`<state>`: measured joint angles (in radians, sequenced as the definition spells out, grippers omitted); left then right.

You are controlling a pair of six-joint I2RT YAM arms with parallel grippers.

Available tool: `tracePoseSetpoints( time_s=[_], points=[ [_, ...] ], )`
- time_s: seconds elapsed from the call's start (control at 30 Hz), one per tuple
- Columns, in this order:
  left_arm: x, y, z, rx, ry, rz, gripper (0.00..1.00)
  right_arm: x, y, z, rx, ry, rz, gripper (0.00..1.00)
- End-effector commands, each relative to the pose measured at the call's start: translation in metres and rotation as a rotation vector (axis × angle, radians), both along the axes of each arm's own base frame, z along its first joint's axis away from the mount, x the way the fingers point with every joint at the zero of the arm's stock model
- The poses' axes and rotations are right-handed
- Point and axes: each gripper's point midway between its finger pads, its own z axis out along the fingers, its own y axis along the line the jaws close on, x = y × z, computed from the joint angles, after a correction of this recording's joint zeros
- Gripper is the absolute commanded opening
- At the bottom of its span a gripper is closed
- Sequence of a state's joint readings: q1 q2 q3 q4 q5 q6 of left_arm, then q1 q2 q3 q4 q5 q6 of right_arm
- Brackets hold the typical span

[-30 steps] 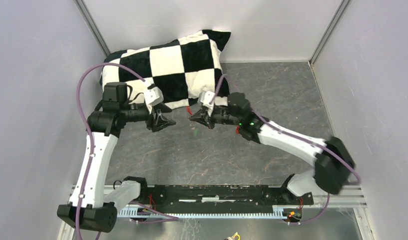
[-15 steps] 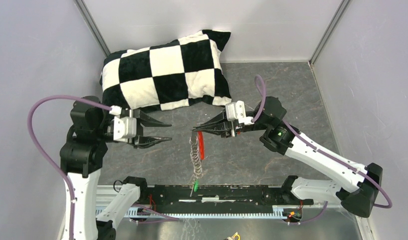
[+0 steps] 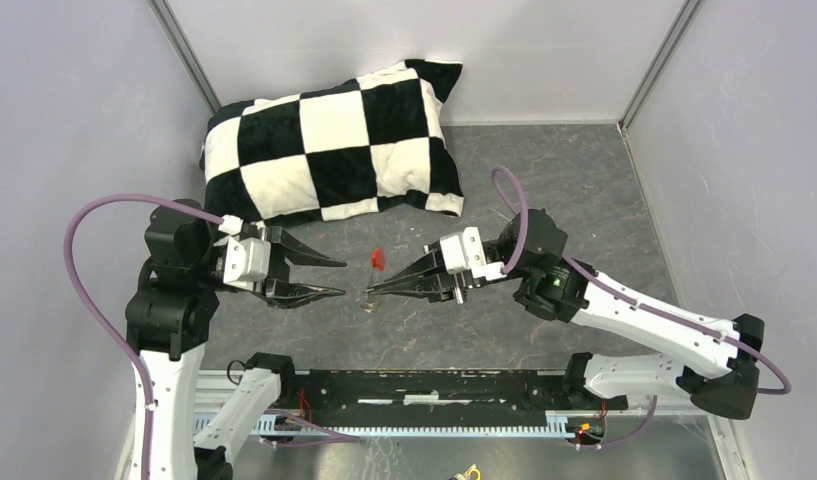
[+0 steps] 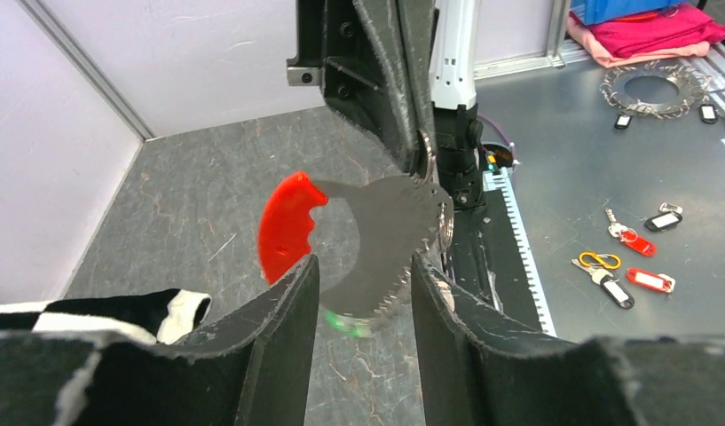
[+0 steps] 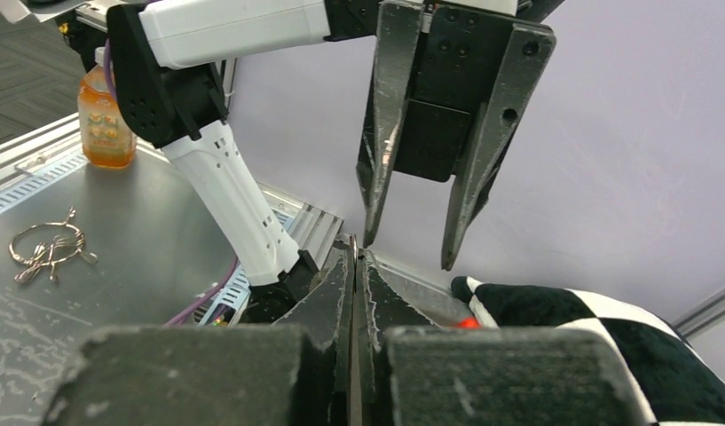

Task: Put the keys on the keyring

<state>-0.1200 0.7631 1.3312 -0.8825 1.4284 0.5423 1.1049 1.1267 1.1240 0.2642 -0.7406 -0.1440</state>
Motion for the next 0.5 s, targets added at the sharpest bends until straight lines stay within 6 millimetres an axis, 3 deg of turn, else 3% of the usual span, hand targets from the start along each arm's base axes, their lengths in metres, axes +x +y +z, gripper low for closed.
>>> tracePoseSetpoints(
  time_s=[0.0, 0.23, 0.47],
  points=[
    [-0.010, -0.002, 0.005, -0.022, -0.029, -0.066, 0.48, 0.008, 0.009, 0.025, 0.053, -0.001, -0.065, 0.01],
    [-0.015, -0.002, 0.004, -0.028, -0.024, -0.083, 0.44, 0.012, 0.024, 0.029, 0.045, 0.060, -0.088, 0.01],
    [-0.016, -0.002, 0.003, -0.029, -0.011, -0.089, 0.30, 0.009, 0.023, 0.034, 0.072, 0.065, -0.094, 0.01]
  ],
)
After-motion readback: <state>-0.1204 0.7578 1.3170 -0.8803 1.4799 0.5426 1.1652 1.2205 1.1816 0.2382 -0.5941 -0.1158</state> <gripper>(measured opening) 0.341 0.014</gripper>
